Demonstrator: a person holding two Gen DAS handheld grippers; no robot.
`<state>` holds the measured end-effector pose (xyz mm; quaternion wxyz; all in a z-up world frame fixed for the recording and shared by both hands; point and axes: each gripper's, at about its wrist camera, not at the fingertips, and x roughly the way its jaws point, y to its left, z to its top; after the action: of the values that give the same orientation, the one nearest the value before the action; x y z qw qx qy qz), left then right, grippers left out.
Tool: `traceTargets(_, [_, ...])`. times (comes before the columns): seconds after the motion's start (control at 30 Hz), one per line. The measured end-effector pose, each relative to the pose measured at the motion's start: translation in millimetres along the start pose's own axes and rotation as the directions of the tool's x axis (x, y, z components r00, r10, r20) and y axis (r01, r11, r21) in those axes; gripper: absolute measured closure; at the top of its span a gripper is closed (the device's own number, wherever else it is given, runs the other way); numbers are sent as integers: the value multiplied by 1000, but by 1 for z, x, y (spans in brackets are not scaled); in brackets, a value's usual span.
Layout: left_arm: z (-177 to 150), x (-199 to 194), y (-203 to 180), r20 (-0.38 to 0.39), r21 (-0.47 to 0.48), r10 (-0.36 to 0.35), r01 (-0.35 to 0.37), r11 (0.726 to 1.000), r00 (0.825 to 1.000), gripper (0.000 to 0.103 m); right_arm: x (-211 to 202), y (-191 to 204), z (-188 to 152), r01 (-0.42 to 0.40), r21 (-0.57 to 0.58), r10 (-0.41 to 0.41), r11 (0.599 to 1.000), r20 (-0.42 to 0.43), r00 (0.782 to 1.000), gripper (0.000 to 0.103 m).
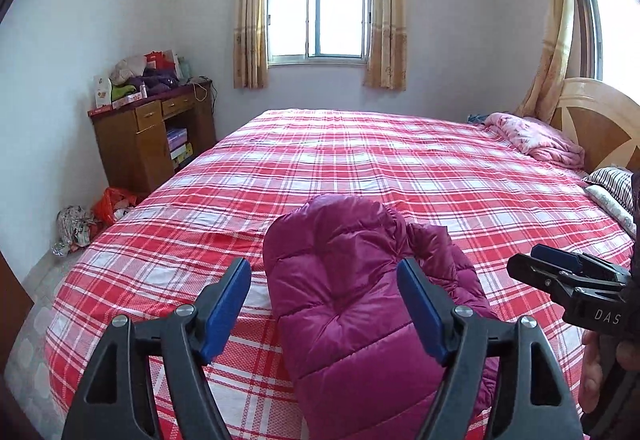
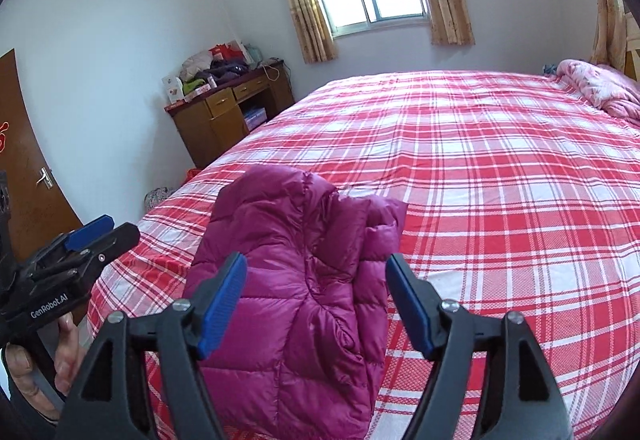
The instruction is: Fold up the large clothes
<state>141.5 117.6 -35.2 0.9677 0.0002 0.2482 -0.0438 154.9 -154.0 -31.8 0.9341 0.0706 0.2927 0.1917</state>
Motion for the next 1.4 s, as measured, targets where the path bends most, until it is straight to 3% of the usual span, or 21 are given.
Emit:
traceTargets(0.33, [3,-15,-1,34,-9,-3,3,1000,999,26,-20,7,2,-12,-4,12,1000,40,999,26])
traceTargets(1.4, [2,-16,-6,32,-4,4,-4,1000,999,25,-21,4,-2,-28,12,28,1000,29,999,26])
